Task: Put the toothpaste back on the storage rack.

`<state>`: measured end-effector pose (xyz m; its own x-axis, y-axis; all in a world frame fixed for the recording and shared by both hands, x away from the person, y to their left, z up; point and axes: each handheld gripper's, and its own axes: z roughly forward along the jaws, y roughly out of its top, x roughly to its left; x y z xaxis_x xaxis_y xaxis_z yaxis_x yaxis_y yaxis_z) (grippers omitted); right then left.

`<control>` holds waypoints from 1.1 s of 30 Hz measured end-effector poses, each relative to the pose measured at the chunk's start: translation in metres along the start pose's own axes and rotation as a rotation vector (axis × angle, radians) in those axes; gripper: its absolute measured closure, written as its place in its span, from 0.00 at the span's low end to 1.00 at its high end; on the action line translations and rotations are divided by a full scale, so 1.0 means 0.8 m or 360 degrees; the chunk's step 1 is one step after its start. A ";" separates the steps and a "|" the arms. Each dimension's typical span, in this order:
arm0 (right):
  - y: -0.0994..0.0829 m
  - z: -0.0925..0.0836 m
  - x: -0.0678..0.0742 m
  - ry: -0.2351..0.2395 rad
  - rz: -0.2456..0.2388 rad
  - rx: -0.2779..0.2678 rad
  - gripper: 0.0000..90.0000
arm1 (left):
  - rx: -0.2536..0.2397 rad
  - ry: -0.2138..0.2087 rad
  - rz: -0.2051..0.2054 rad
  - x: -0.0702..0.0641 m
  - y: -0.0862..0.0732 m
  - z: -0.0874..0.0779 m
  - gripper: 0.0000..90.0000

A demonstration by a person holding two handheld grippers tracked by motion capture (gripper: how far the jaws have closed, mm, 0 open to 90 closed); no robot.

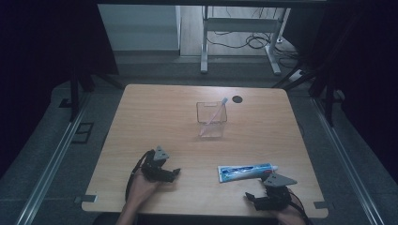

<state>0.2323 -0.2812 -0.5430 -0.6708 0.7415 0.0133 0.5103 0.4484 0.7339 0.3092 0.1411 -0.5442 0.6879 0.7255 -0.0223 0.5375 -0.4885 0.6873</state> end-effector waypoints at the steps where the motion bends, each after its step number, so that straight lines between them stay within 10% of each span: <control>1: 0.001 0.000 0.000 0.0004 0.0006 0.0004 0.13 | 0.0000 0.0000 -0.0001 0.000 0.000 0.000 0.14; 12: 0.007 -0.007 -0.004 0.0078 0.0099 0.0079 0.17 | -0.0002 0.0003 -0.0004 0.000 0.000 0.000 0.15; 33: 0.049 -0.005 0.013 0.0203 -0.0057 0.0038 0.85 | -0.0008 0.0011 -0.0016 -0.001 -0.001 0.000 0.15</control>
<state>0.2432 -0.2575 -0.5110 -0.7510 0.6560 0.0748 0.4964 0.4863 0.7191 0.3086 0.1411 -0.5444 0.6790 0.7337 -0.0247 0.5421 -0.4785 0.6908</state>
